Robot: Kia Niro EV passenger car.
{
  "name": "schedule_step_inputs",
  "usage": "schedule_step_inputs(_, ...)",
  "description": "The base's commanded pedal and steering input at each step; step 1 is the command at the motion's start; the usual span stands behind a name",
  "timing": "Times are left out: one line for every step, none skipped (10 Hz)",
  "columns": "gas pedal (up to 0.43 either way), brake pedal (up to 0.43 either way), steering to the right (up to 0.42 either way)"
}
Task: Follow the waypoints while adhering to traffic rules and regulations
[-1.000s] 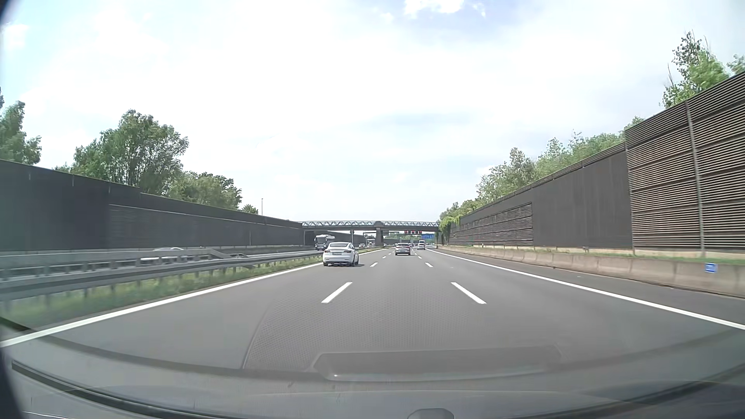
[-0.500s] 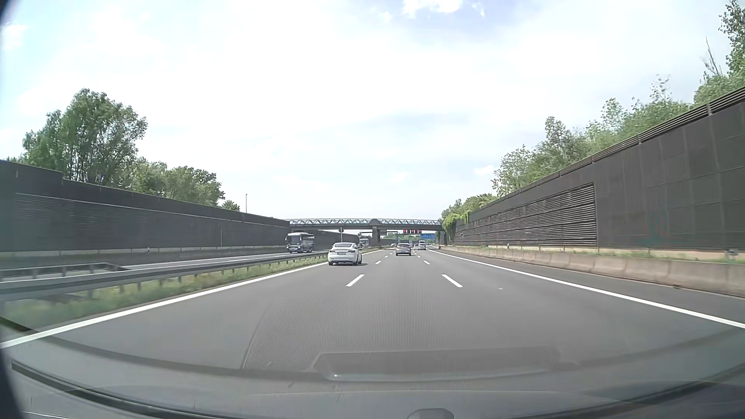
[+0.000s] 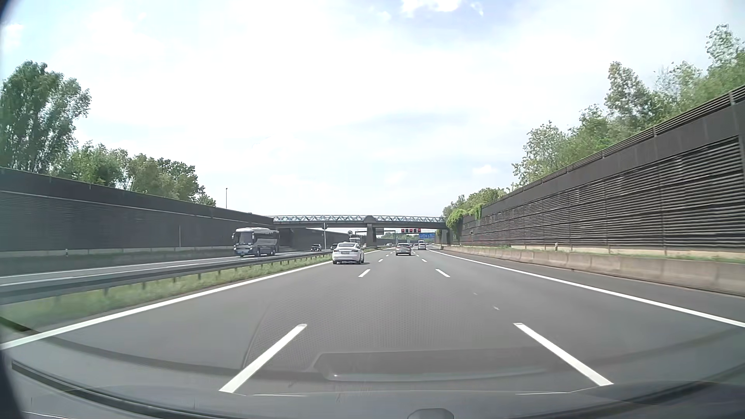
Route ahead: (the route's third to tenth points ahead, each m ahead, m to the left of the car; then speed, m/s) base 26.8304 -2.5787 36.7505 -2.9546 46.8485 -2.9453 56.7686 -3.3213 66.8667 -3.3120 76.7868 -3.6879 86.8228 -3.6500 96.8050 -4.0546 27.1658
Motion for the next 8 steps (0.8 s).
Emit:
schedule_step_inputs(0.260, 0.000, 0.002)
schedule_step_inputs(0.260, 0.000, 0.002)
schedule_step_inputs(0.260, 0.000, 0.003)
schedule_step_inputs(0.260, 0.000, 0.003)
schedule_step_inputs(0.260, 0.000, 0.002)
schedule_step_inputs(0.260, 0.000, 0.002)
schedule_step_inputs(0.260, 0.000, 0.002)
schedule_step_inputs(0.260, 0.000, 0.002)
